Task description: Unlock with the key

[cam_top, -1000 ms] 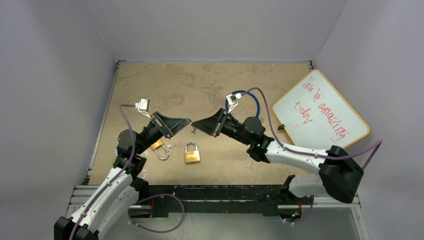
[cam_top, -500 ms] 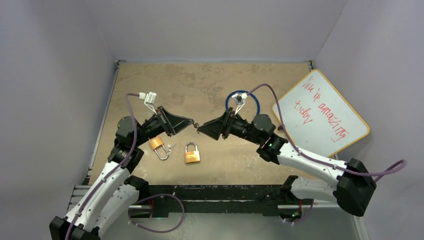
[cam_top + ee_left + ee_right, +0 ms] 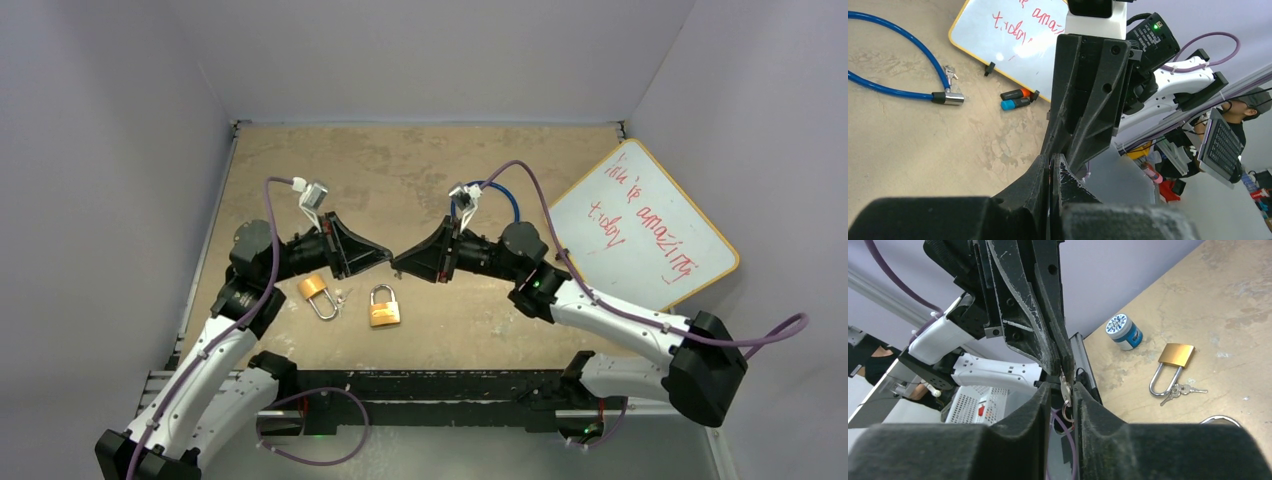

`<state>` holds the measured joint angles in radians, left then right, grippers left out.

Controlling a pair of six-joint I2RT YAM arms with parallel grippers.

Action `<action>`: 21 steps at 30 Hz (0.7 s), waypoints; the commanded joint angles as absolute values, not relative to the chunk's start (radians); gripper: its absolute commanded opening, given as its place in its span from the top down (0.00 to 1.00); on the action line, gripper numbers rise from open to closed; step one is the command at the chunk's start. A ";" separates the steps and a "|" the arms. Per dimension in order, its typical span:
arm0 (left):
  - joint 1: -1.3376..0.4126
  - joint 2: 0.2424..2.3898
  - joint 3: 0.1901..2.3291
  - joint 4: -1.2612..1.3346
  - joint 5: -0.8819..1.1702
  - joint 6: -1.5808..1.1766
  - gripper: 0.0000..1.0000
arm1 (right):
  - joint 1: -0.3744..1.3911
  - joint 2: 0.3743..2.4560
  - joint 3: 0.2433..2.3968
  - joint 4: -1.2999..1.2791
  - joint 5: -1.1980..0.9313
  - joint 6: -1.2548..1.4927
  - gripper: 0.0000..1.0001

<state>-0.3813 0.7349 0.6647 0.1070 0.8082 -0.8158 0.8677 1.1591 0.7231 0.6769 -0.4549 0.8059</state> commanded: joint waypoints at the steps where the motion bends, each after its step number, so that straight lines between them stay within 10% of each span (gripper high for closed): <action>1: -0.385 0.727 0.690 0.137 0.839 -0.813 1.00 | 0.866 1.178 0.754 0.789 -0.526 0.814 0.78; 12: -0.385 0.713 0.690 0.108 0.803 -0.813 0.98 | 0.867 1.171 0.693 0.885 -0.527 0.846 1.00; 18: -0.385 0.700 0.715 -0.059 0.601 -0.808 0.37 | 0.867 1.146 0.630 0.895 -0.450 0.872 1.00; 21: -0.385 0.678 0.737 -0.218 0.406 -0.780 0.24 | 0.867 1.134 0.597 0.894 -0.421 0.887 1.00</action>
<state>-0.3840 0.7094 0.6762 -0.0322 0.6621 -0.8162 0.8673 1.1706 0.6270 0.8272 -0.4805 0.8600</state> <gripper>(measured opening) 0.708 0.007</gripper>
